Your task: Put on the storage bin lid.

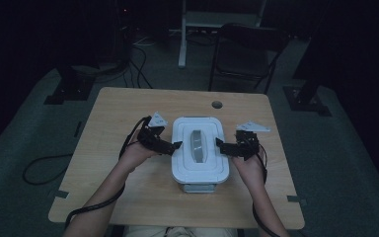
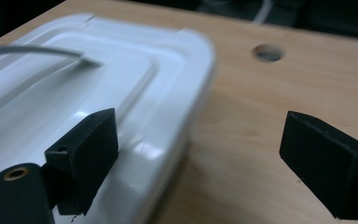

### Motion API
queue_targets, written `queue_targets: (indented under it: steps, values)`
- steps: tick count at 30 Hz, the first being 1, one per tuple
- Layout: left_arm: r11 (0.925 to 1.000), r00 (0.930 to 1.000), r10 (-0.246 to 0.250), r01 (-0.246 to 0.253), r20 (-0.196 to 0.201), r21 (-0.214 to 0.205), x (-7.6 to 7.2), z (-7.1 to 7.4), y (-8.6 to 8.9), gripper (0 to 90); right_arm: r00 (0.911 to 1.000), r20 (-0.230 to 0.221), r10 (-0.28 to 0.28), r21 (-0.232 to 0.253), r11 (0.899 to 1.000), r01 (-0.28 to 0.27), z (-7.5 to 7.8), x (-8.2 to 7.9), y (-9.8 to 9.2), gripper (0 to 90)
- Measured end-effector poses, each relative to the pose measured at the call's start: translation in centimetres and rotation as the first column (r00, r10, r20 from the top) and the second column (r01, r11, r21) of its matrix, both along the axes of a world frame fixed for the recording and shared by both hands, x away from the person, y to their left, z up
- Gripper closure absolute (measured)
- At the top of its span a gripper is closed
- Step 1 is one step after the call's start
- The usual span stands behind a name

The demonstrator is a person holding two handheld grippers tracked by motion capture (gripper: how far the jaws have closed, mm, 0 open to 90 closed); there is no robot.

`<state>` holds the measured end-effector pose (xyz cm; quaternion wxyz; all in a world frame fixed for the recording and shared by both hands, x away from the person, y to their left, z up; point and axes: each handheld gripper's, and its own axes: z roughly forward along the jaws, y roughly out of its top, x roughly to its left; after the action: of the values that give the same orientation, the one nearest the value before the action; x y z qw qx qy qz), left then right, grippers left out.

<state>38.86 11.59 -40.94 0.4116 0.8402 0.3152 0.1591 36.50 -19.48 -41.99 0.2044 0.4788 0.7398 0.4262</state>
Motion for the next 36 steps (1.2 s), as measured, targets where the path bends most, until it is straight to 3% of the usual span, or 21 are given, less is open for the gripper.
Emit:
queue_targets:
  steps: [2,5,8,16,18,20,22,24,27,36]
  values:
    - [0.9995,0.9998,0.011,-0.012,-0.017,-0.028,0.2,-0.5,0.2,3.0,0.9998,0.019,-0.003,0.007,1.0,0.003,-0.4,-0.1,0.3,11.4]
    - [0.9995,0.9997,0.023,-0.023,-0.004,-0.022,0.0,-0.6,-0.1,3.0,0.9991,0.042,-0.007,0.002,1.0,0.006,-0.6,-0.2,0.5,11.5]
    - [0.9996,0.9996,0.025,-0.025,-0.01,-0.013,0.3,-0.6,-0.5,3.0,0.9989,0.046,-0.011,0.015,1.0,0.011,-0.8,-0.3,0.4,11.5]
    - [0.9971,0.9998,0.014,-0.015,-0.017,-0.074,0.5,-0.7,-0.3,3.0,0.9989,0.041,-0.021,0.001,1.0,0.021,-0.2,-0.4,0.6,11.5]
    - [0.9981,0.9996,0.0,0.002,0.028,-0.061,0.3,-0.5,-0.4,3.0,0.9995,0.029,-0.012,0.032,0.999,0.012,-0.1,-0.4,0.3,11.3]
    - [0.9989,0.999,-0.019,0.02,0.041,-0.042,0.2,-0.1,-0.5,2.9,0.9999,0.016,-0.007,0.041,0.999,0.006,0.0,-0.4,0.1,10.9]
    - [0.9962,0.998,-0.043,0.046,0.046,-0.073,0.1,0.3,-0.5,2.9,0.9989,0.041,-0.021,0.032,0.999,0.019,0.3,-0.6,0.0,10.9]
    - [0.9951,0.9977,-0.043,0.048,0.052,-0.086,0.1,0.7,-0.3,2.9,0.9955,0.09,-0.031,0.048,0.998,0.027,0.7,-0.9,-0.3,10.9]
    - [0.993,0.998,-0.035,0.04,0.052,-0.111,0.2,1.0,0.3,2.9,0.9919,0.122,-0.035,0.055,0.998,0.028,1.6,-1.0,-0.9,10.9]
    - [0.9891,0.9993,-0.032,0.035,0.021,-0.143,0.5,0.6,2.1,2.8,0.9892,0.122,-0.081,0.022,0.997,0.079,1.4,-0.3,-3.0,10.9]
